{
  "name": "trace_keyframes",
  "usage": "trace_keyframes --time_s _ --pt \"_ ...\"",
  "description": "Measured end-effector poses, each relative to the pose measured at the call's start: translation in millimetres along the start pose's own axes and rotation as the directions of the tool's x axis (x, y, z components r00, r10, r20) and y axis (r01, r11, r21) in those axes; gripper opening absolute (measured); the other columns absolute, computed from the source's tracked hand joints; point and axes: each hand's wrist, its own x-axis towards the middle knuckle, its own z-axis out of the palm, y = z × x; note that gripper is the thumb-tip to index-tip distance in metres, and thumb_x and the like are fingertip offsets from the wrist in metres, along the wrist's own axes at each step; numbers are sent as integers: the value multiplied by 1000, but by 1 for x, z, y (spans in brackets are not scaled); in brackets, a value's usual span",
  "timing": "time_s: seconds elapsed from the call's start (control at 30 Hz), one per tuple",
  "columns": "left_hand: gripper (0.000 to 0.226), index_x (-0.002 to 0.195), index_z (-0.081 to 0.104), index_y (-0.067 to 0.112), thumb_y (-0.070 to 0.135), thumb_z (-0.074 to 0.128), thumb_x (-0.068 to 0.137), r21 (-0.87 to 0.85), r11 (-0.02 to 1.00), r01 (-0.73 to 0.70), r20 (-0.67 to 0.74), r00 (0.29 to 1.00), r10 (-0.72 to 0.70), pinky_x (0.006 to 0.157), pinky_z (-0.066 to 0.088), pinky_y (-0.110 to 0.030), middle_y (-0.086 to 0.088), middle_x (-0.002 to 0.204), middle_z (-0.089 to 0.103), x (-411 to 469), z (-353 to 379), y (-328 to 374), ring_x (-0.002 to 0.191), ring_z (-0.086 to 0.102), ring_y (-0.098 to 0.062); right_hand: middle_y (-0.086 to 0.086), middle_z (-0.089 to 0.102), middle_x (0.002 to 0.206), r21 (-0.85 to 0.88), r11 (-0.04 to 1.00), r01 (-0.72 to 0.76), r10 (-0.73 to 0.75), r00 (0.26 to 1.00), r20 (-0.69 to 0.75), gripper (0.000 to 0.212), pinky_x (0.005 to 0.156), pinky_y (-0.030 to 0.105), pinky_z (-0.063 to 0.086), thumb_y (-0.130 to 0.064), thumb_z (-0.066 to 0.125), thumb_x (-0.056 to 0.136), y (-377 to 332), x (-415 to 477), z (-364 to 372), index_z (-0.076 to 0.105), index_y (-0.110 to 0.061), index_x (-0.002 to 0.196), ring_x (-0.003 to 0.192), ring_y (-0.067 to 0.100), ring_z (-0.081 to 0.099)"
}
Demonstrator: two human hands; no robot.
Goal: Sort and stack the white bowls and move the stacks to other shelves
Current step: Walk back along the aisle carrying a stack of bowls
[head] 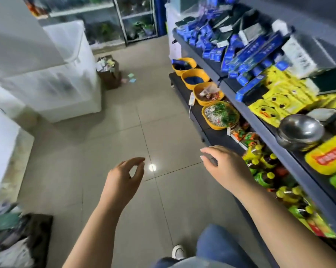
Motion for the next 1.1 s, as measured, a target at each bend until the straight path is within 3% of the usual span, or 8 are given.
trace_keyframes --time_s 0.2,0.3,0.5,0.63,0.93,1.1 --pt "18 102 70 17 17 58 88 -7 988 152 -11 988 -152 60 35 0 8 80 56 54 10 -33 62 50 -13 12 70 106 -12 1000 -22 23 991 133 26 82 35 49 -19 57 86 10 63 50 68 -4 105 100 29 64" --pt "18 102 69 18 18 57 88 -4 982 190 0 982 -190 59 34 1 10 80 56 94 19 -42 63 48 -2 8 64 119 -3 1000 -28 28 975 222 30 90 30 43 -19 54 90 23 103 68 62 -7 116 112 25 57" --pt "20 104 68 18 20 54 90 65 972 225 64 971 -229 60 34 -1 8 87 57 220 40 -35 65 49 -4 9 65 118 26 998 -61 51 961 270 29 90 31 45 -17 55 89 56 222 80 63 -6 116 111 27 58" --pt "21 107 67 19 22 53 91 89 963 253 98 960 -262 62 29 -17 7 93 57 301 46 -21 72 49 -12 10 67 115 31 999 -26 15 957 291 27 89 36 47 -17 57 88 71 305 75 65 -6 112 109 27 60" --pt "21 105 68 19 21 55 89 81 974 213 51 975 -217 70 31 -18 -1 103 68 457 49 -17 77 51 -12 2 67 115 -31 1000 4 8 923 386 27 84 30 43 -23 49 93 76 465 82 64 -15 114 108 22 57" --pt "20 104 69 19 21 56 89 46 995 87 89 992 -91 65 29 -14 5 91 61 568 52 -17 74 51 -12 5 70 107 -43 997 -70 79 962 261 24 81 36 48 -24 54 89 76 551 94 67 -14 107 103 26 60"
